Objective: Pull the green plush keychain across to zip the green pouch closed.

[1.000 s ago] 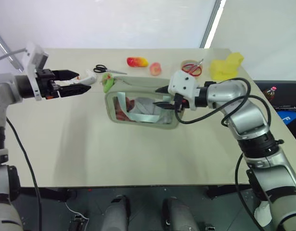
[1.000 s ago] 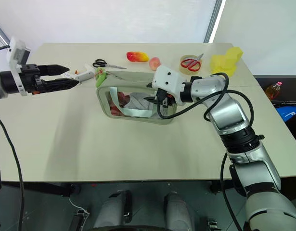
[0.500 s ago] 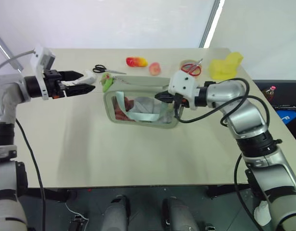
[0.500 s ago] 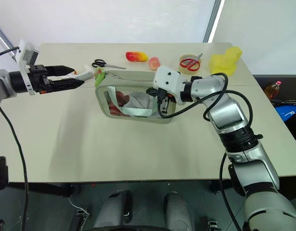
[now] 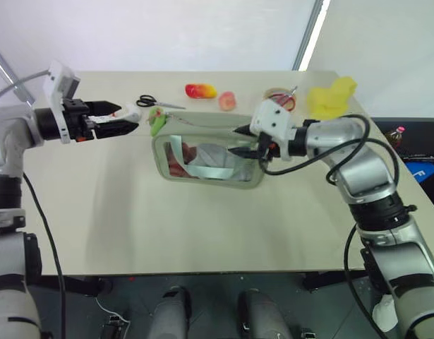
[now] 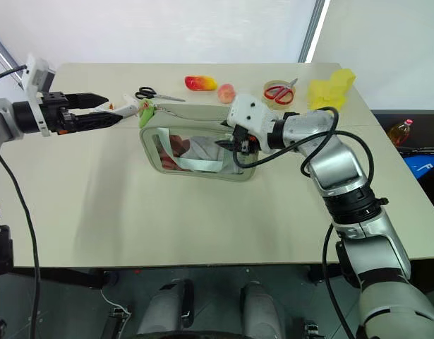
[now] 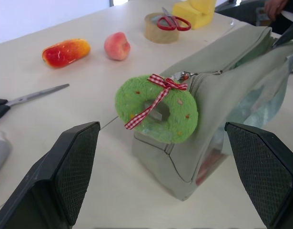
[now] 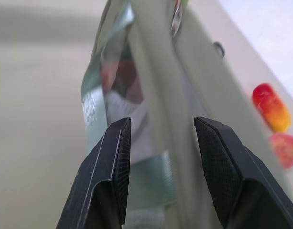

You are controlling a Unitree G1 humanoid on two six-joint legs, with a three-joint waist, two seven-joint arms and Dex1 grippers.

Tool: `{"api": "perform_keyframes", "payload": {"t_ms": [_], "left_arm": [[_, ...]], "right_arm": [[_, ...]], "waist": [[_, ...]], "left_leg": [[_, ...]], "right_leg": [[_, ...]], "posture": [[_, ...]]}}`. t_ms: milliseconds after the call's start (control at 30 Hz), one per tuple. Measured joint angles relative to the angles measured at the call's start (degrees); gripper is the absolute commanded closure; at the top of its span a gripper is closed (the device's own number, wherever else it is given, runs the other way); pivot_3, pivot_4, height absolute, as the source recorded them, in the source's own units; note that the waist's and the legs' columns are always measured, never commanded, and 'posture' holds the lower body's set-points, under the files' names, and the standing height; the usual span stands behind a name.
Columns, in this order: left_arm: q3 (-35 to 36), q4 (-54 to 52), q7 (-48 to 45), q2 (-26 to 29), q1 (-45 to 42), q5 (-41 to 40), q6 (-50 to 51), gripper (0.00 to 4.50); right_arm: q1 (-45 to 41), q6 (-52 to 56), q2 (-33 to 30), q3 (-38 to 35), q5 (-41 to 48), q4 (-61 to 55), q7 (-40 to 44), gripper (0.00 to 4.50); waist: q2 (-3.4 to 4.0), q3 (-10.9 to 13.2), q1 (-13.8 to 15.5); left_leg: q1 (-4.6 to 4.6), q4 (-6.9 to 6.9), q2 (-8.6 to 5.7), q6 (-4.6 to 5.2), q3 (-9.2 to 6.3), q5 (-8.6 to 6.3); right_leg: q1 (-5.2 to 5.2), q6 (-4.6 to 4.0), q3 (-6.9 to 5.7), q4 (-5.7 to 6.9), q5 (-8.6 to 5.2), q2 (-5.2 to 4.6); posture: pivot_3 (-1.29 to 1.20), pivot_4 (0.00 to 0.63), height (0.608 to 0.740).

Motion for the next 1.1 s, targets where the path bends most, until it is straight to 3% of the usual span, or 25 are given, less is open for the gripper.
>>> {"api": "perform_keyframes", "payload": {"t_ms": [33, 100, 200, 233, 500, 667, 867, 967, 1100], "left_arm": [[0.00, 0.00, -0.04, -0.12, -0.12, 0.08, 0.00, 0.00], [-0.01, 0.01, -0.10, -0.17, -0.17, 0.18, 0.00, 0.00], [-0.01, 0.07, -0.09, -0.30, -0.17, 0.41, 0.02, 0.00], [-0.01, 0.07, -0.05, -0.46, -0.17, 0.40, 0.14, 0.00], [0.03, 3.20, 4.64, -7.41, 0.79, 0.73, -0.40, 0.00], [0.29, 12.56, 9.36, -12.77, -2.53, 1.97, -3.99, 0.00], [0.12, 14.20, 7.31, -14.01, -3.26, 1.96, -4.15, 0.00], [0.16, 14.22, 6.67, -14.08, -3.32, 1.93, -4.15, 0.87], [0.27, 14.58, 6.05, -14.28, -4.14, 1.69, -3.99, 2.89]], "right_arm": [[0.00, -0.82, -0.01, 0.35, -0.56, 0.36, 0.28, 2.34], [0.00, -1.72, -0.07, 0.34, -0.89, 0.41, 0.66, 2.85], [0.00, -1.94, -0.07, 0.13, -0.94, 0.41, 1.02, 4.20], [0.00, -1.96, -0.07, 0.12, -0.94, 0.38, 1.19, 4.46], [1.51, -0.88, -0.85, -0.16, -0.28, -2.95, 2.71, 4.46], [2.62, -0.03, -1.40, -0.13, 0.25, -5.25, 3.72, 4.46], [2.61, 0.78, -1.40, -0.15, 0.70, -5.38, 3.76, 4.46], [2.61, 0.84, -1.41, -0.15, 0.76, -5.41, 3.67, 4.50], [2.61, 1.25, -1.40, -0.15, 0.82, -5.59, 3.30, 4.50]], "waist": [[0.00, 0.00, -0.01], [0.00, 0.00, -0.01], [0.00, 0.00, -0.05], [0.00, 0.00, -0.04], [0.00, 0.00, 0.07], [-0.01, 0.00, 0.10], [-0.01, 0.00, 0.05], [-0.01, 0.00, 0.05], [-0.01, 0.00, 0.04]], "left_leg": [[0.00, 0.00, 0.00, 0.00, 0.00, 0.00], [0.00, 0.00, 0.00, 0.00, 0.00, 0.00], [0.00, 0.00, 0.00, 0.00, 0.00, 0.00], [0.01, 0.00, 0.00, 0.00, 0.00, 0.00], [0.00, 0.02, 0.00, 0.00, -0.01, 0.00], [0.00, 0.03, 0.00, 0.00, -0.02, 0.00], [0.01, 0.00, 0.00, 0.00, -0.02, 0.00], [0.01, 0.01, 0.00, 0.00, -0.03, 0.00], [0.00, 0.03, 0.00, 0.00, -0.03, 0.00]], "right_leg": [[0.00, 0.01, 0.00, 0.00, 0.00, 0.00], [0.00, 0.04, 0.00, 0.00, 0.02, 0.00], [0.00, 0.09, 0.00, 0.00, 0.05, 0.00], [0.00, 0.09, 0.00, 0.01, 0.05, 0.00], [0.03, 0.15, 0.00, 0.01, 0.08, 0.00], [0.03, 0.17, 0.00, 0.01, 0.10, 0.03], [0.02, 0.18, 0.00, 0.00, 0.10, 0.03], [0.03, 0.18, 0.00, 0.00, 0.09, 0.03], [0.03, 0.17, 0.00, 0.00, 0.10, 0.03]], "posture": [[0.00, 0.150, 0.740], [0.00, 0.150, 0.740], [0.00, 0.150, 0.740], [0.00, 0.150, 0.740], [0.00, 0.150, 0.740], [0.00, 0.150, 0.740], [0.00, 0.150, 0.740], [0.00, 0.150, 0.740], [0.00, 0.150, 0.740]]}}
